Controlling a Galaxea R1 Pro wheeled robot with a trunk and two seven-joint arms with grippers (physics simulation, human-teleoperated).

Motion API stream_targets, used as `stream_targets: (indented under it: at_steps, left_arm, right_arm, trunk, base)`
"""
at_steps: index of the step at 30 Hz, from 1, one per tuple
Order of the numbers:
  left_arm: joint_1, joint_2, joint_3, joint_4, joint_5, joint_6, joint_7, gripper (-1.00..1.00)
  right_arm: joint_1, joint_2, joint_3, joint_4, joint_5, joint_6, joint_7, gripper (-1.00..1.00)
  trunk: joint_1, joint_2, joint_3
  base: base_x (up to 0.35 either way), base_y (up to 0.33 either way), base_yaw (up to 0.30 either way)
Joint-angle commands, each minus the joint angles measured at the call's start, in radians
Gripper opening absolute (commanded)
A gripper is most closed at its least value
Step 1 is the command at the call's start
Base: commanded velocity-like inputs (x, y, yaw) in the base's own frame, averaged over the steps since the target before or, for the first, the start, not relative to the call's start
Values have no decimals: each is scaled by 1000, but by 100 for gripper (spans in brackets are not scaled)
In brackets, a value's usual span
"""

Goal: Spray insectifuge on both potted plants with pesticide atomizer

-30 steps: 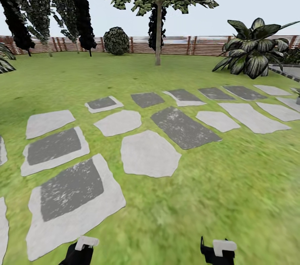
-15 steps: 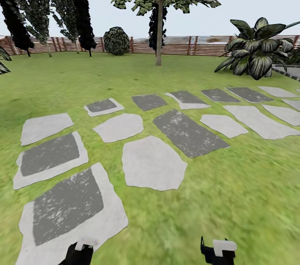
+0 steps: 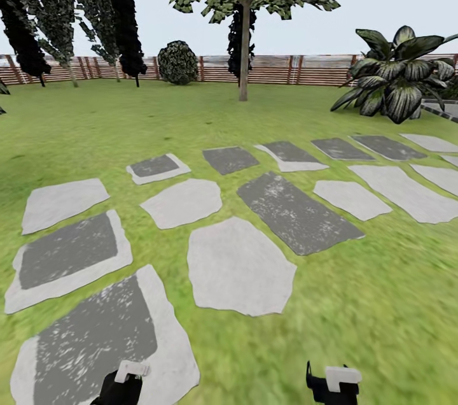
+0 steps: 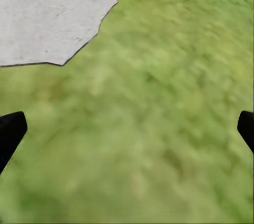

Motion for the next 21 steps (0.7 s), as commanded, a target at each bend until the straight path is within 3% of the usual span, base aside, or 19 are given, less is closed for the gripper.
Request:
stream_targets:
  at_steps: [1, 21]
  left_arm:
    - [-1, 0, -6, 1, 10, -3, -5, -100]
    - [-1, 0, -6, 1, 9, -3, -5, -100]
  right_arm:
    - [-1, 0, -6, 1, 11, -1, -6, 100]
    - [-1, -7, -5, 1, 15, -1, -6, 100]
  trunk:
    - [0, 0, -1]
    - [0, 0, -1]
  base:
    - [336, 88, 0]
    - [336, 82, 0]
